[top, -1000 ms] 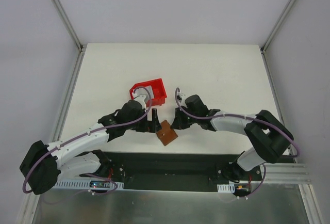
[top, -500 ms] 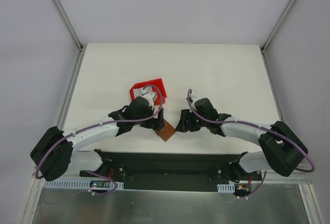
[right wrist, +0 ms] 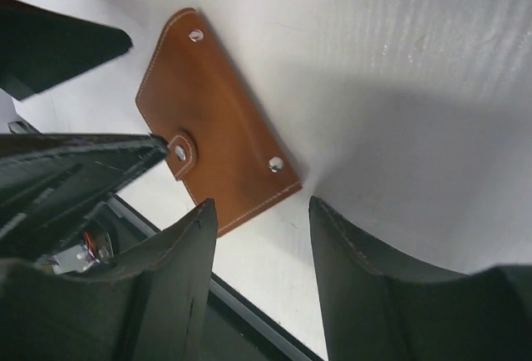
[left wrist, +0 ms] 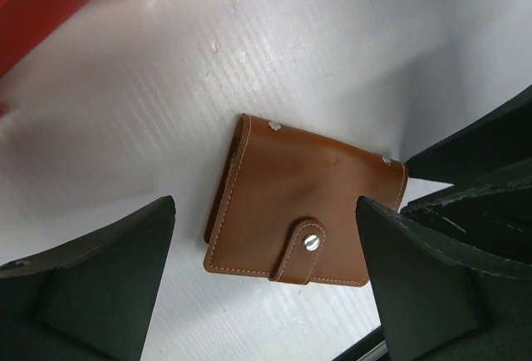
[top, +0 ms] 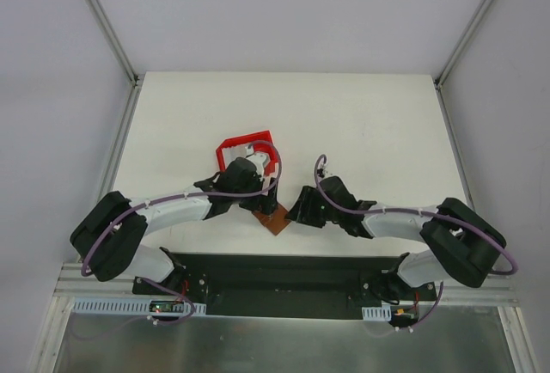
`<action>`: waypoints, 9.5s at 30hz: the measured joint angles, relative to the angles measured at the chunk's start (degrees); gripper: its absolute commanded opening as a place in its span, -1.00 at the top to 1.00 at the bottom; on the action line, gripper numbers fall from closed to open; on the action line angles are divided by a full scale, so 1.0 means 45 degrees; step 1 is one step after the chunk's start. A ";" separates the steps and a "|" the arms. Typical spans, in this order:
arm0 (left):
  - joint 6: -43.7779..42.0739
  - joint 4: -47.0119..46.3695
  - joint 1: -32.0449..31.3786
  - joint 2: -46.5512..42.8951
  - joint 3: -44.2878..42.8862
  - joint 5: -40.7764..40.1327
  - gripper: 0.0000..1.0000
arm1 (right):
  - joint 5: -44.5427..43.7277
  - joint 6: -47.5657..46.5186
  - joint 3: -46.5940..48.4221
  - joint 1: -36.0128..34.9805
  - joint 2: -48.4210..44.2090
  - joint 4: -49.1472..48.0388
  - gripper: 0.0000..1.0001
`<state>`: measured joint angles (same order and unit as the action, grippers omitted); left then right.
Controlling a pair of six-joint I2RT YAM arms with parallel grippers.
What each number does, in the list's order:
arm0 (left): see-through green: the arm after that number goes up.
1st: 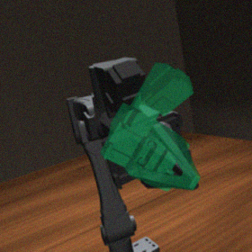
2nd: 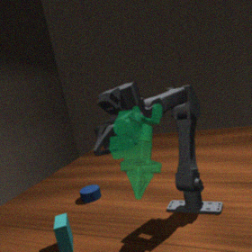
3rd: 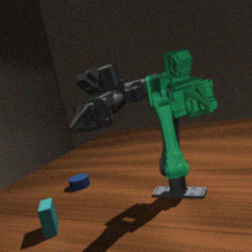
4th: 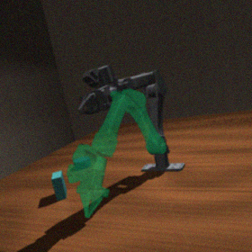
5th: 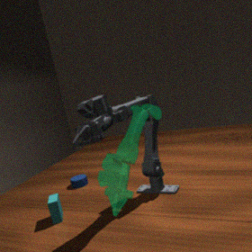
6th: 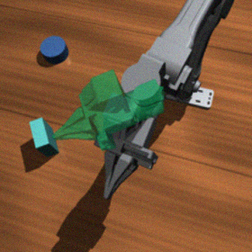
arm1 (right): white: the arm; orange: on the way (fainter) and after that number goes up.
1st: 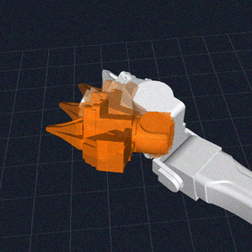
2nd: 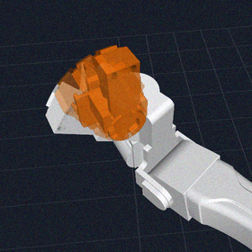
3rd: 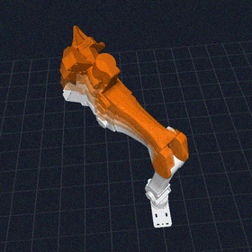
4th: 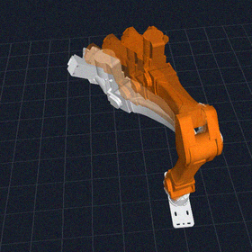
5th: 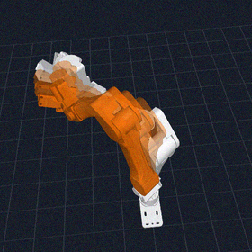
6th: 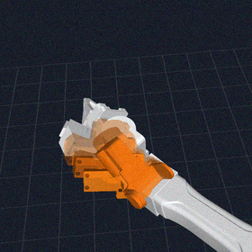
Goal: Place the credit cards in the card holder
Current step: Open the card holder at the center of the board.
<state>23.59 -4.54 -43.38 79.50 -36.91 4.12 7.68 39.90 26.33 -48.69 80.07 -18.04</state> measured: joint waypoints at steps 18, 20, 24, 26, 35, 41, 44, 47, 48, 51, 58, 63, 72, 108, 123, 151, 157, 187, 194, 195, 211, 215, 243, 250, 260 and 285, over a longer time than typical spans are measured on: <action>0.2336 -0.2108 -0.0355 -0.1088 0.2696 0.0272 0.41 | -0.0301 0.0253 0.0379 0.0588 0.1010 -0.0957 0.23; 0.2885 -0.2161 -0.0665 -0.1365 0.2987 0.0170 0.47 | -0.0301 0.0136 0.0389 0.0651 0.1025 -0.0957 0.24; 0.4027 -0.2152 -0.1418 -0.1758 0.3385 -0.0058 0.49 | -0.0282 -0.0151 0.0520 0.0709 0.1107 -0.0937 0.43; 0.4537 -0.2123 -0.1953 -0.1758 0.3405 -0.0126 0.50 | -0.0136 -0.0355 0.0695 0.0714 0.1224 -0.0942 0.56; 0.6037 -0.1972 -0.2628 -0.1642 0.3405 -0.0510 0.57 | 0.0593 -0.1209 0.1103 0.0889 0.1268 -0.1039 0.74; 0.6324 -0.1821 -0.2705 -0.1715 0.3405 -0.0714 0.53 | 0.1273 -0.2142 0.1525 0.0937 0.1268 -0.0792 0.99; 0.6305 -0.1729 -0.2710 -0.1778 0.3405 -0.0714 0.42 | 0.1549 -0.2764 0.1783 0.0937 0.1200 -0.0476 0.99; 0.6237 -0.1545 -0.2739 -0.1982 0.3405 -0.0763 0.13 | 0.1889 -0.3536 0.2016 0.0937 0.1025 0.0000 0.99; 0.6188 -0.1447 -0.2773 -0.2113 0.3405 -0.0869 -0.03 | 0.2059 -0.3823 0.2074 0.0937 0.0967 0.0121 0.99; 0.5853 -0.1030 -0.2778 -0.2788 0.3453 -0.1297 -0.28 | 0.2691 -0.4643 0.2103 0.1035 0.0869 0.0427 1.00; 0.4415 -0.0102 -0.2759 -0.5319 0.3657 -0.2079 -0.67 | 0.4488 -0.6329 0.2103 0.1282 0.0874 0.1287 0.99; 0.3104 0.0219 -0.2477 -0.5712 0.3463 -0.2166 -0.71 | 0.5484 -0.7397 0.2103 0.1379 0.0874 0.1433 0.99; 0.0869 -0.1428 -0.0801 -0.4065 0.3050 0.1341 -0.68 | 0.6994 -0.9005 0.2701 0.1574 0.0583 0.2011 1.00; 0.0146 -0.3531 -0.0340 -0.1637 0.2623 0.5051 1.00 | 0.7145 -1.0098 0.3521 0.1666 0.0661 0.3206 0.66; -0.0359 -0.2662 -0.0335 -0.0325 0.1734 0.4269 1.00 | 0.5241 -0.8616 0.1477 0.1719 -0.1851 0.2341 0.08; -0.0947 -0.2822 -0.0180 0.0899 0.1287 0.3968 1.00 | 0.6392 -0.8204 0.1195 0.0845 0.1409 0.0432 0.31; -0.0651 -0.2749 -0.0170 0.0903 0.1321 0.3876 1.00 | 0.6407 -0.8223 0.1044 0.0840 0.1545 0.0117 0.80; 0.2123 -0.2025 -0.0301 0.0539 0.1734 0.1831 1.00 | 0.6470 -0.8267 0.1277 -0.0437 0.2472 -0.1341 0.99; 0.2676 -0.1957 -0.0461 0.0500 0.1734 0.1214 1.00 | 0.6237 -0.7732 0.0821 -0.0646 0.2346 -0.2365 0.99; 0.2798 -0.2079 -0.0481 0.0529 0.1734 0.0850 1.00 | 0.6664 -0.7480 0.0797 -0.0816 0.2365 -0.2433 0.99; 0.2914 -0.3172 -0.0899 -0.0699 0.2735 -0.1394 1.00 | 0.6547 -0.5756 -0.1219 -0.0971 0.0840 -0.2506 0.83; 0.3196 -0.2827 -0.1535 -0.1554 0.3269 -0.1841 1.00 | 0.4833 -0.5523 -0.0840 -0.1001 -0.0903 -0.1588 0.66; 0.5396 -0.1860 -0.1880 -0.2531 0.3823 -0.3361 1.00 | 0.1894 -0.6581 0.2399 -0.1608 0.1350 0.2837 0.62; 0.5678 -0.1656 -0.1880 -0.2769 0.3939 -0.3458 0.92 | 0.1841 -0.5552 0.1734 -0.1608 0.1239 0.1899 0.36; 0.6290 -0.1438 -0.2089 -0.2943 0.4148 -0.3861 0.50 | 0.1719 -0.1797 0.1044 -0.1593 0.2220 -0.1744 0.47; 0.4614 0.2215 -0.2414 -0.5115 0.2900 -0.4556 -0.36 | 0.0024 -0.2458 0.1341 -0.1574 0.0549 0.0476 0.78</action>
<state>44.36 5.43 -54.24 56.49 -23.86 -16.38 7.79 28.84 32.36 -55.77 82.54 -15.90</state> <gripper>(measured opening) 0.683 0.046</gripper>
